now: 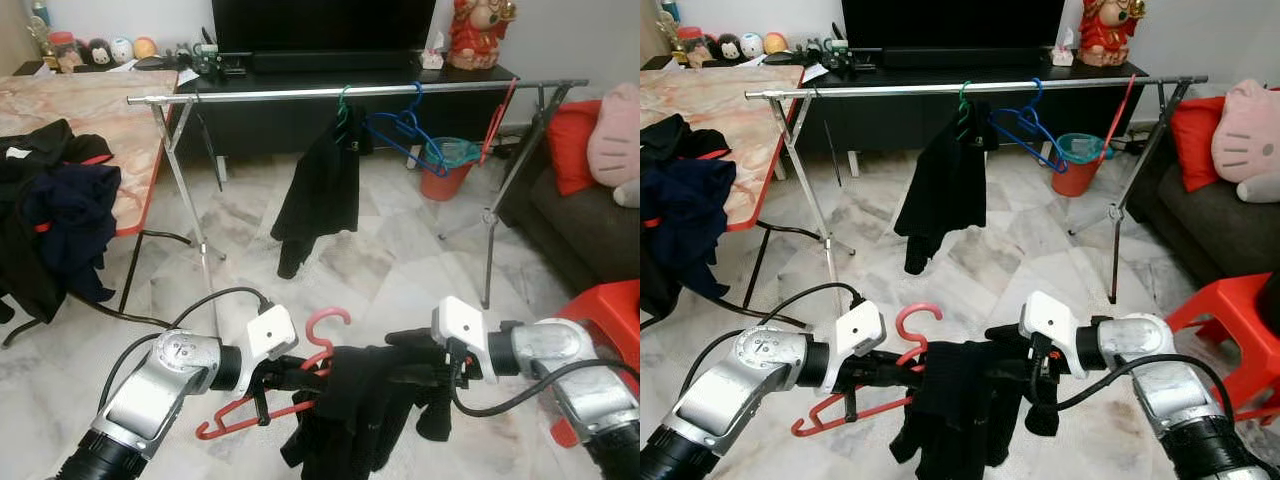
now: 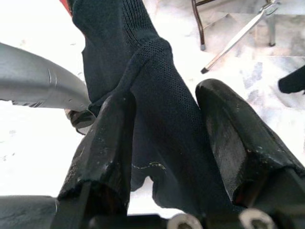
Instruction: Hang hanger
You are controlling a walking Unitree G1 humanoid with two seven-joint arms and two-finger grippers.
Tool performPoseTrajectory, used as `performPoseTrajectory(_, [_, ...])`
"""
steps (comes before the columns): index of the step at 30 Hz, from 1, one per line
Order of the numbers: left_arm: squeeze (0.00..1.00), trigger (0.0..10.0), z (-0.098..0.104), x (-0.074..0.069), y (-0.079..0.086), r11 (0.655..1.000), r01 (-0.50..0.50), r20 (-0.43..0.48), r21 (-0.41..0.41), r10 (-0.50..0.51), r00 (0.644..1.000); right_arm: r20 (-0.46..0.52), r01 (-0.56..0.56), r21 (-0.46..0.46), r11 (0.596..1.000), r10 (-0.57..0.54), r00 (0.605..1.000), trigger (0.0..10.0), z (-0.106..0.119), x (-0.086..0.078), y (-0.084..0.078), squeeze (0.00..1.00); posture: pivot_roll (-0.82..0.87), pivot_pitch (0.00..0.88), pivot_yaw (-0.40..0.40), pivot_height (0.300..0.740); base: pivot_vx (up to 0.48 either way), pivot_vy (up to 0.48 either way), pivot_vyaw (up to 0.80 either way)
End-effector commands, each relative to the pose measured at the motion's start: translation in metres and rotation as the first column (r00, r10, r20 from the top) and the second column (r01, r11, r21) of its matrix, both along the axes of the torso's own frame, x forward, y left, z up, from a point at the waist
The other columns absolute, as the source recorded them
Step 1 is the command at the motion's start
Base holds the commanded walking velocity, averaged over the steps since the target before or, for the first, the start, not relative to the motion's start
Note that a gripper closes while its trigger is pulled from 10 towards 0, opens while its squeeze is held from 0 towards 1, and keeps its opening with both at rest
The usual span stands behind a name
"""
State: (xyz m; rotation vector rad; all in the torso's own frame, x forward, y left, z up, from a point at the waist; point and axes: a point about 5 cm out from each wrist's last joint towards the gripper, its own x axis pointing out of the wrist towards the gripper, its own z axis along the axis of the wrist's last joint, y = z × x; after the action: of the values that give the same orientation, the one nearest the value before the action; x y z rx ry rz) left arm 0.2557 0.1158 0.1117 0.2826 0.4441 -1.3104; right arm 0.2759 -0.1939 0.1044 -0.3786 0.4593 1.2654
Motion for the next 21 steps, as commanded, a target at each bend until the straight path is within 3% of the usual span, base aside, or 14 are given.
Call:
performPoseTrajectory(1, [0.00, 10.0, 0.016, -0.002, -0.011, 0.997, 0.057, 0.051, -0.059, -0.054, 0.997, -0.019, -0.031, 0.009, 0.999, 0.031, 0.999, 10.0, -0.004, -0.002, 0.005, 0.00, -0.10, 0.000, -0.048, 0.740, 0.000, 0.000, 0.00])
performPoseTrajectory(9, [0.00, 10.0, 0.019, -0.001, -0.014, 0.995, 0.071, 0.059, -0.066, -0.067, 0.996, -0.073, -0.070, 0.057, 0.996, 0.075, 0.995, 10.0, -0.018, -0.011, 0.018, 0.00, -0.10, 0.000, -0.048, 0.740, 0.000, 0.000, 0.00])
performPoseTrajectory(10, [0.00, 10.0, 0.020, -0.001, -0.014, 0.995, 0.074, 0.058, -0.068, -0.070, 0.996, -0.077, -0.074, 0.065, 0.995, 0.079, 0.994, 7.5, -0.018, -0.011, 0.018, 0.00, -0.10, 0.000, -0.046, 0.740, 0.000, 0.000, 0.00])
performPoseTrajectory(11, [0.00, 10.0, 0.020, -0.001, -0.014, 0.995, 0.076, 0.058, -0.069, -0.072, 0.996, -0.080, -0.076, 0.071, 0.995, 0.082, 0.993, 7.5, -0.018, -0.011, 0.018, 0.00, -0.10, 0.000, -0.046, 0.740, 0.000, 0.000, 0.00])
performPoseTrajectory(12, [0.00, 10.0, 0.020, -0.001, -0.014, 0.995, 0.077, 0.057, -0.070, -0.073, 0.996, -0.081, -0.079, 0.073, 0.994, 0.085, 0.993, 3.0, -0.018, -0.011, 0.018, 0.00, -0.10, 0.000, -0.046, 0.740, 0.000, 0.000, 0.00])
performPoseTrajectory(13, [0.00, 10.0, 0.020, -0.001, -0.014, 0.994, 0.079, 0.057, -0.070, -0.075, 0.996, -0.081, -0.080, 0.072, 0.994, 0.086, 0.993, 0.0, -0.018, -0.011, 0.018, 0.00, -0.10, 0.000, -0.046, 0.740, 0.000, 0.000, 0.00])
performPoseTrajectory(21, [0.00, 10.0, 0.022, -0.001, -0.017, 0.993, 0.091, 0.060, -0.076, -0.086, 0.994, -0.083, -0.074, 0.068, 0.995, 0.080, 0.993, 0.0, -0.019, -0.010, 0.017, 0.00, -0.10, 0.000, -0.047, 0.740, 0.000, 0.000, 0.00])
